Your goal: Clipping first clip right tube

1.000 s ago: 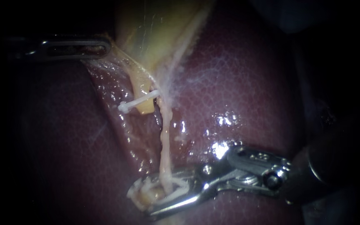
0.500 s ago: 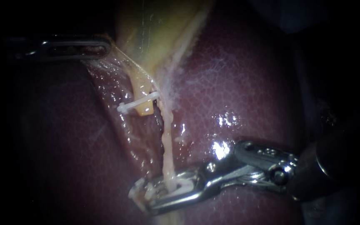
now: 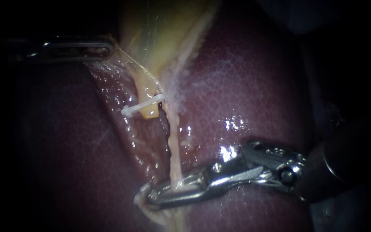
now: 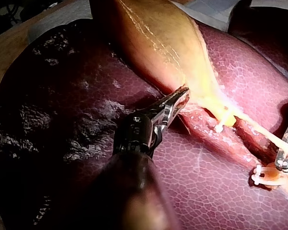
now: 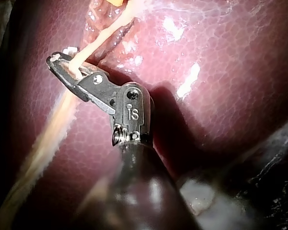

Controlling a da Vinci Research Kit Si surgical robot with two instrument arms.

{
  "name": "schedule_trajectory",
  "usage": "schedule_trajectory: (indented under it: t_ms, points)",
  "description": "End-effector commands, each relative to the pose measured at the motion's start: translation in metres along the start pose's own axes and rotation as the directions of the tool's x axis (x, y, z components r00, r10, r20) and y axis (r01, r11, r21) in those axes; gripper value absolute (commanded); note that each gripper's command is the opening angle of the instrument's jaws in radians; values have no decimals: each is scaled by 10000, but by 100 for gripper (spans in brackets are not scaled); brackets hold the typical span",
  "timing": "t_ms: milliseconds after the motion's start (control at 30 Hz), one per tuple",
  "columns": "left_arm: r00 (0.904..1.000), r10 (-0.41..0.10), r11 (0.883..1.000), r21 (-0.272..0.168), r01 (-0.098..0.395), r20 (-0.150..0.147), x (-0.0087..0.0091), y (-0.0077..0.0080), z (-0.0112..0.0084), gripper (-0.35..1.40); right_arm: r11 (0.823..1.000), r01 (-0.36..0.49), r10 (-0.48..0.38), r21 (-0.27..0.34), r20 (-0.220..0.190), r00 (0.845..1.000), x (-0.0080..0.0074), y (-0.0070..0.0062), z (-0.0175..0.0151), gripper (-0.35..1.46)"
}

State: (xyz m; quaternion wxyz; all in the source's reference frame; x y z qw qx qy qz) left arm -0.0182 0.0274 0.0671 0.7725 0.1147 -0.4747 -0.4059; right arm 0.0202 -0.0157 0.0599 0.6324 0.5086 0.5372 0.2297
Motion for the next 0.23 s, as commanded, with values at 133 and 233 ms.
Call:
schedule_trajectory:
  t_ms: [133,233]
  points:
    - [10000,-1,10000,-3,1,0,0,0,0,-35,10000,3,-3,8,5,10000,0,1,0,-35]
    - [10000,-1,10000,-2,1,0,0,0,0,-35,10000,3,-3,8,5,10000,0,1,0,-35]
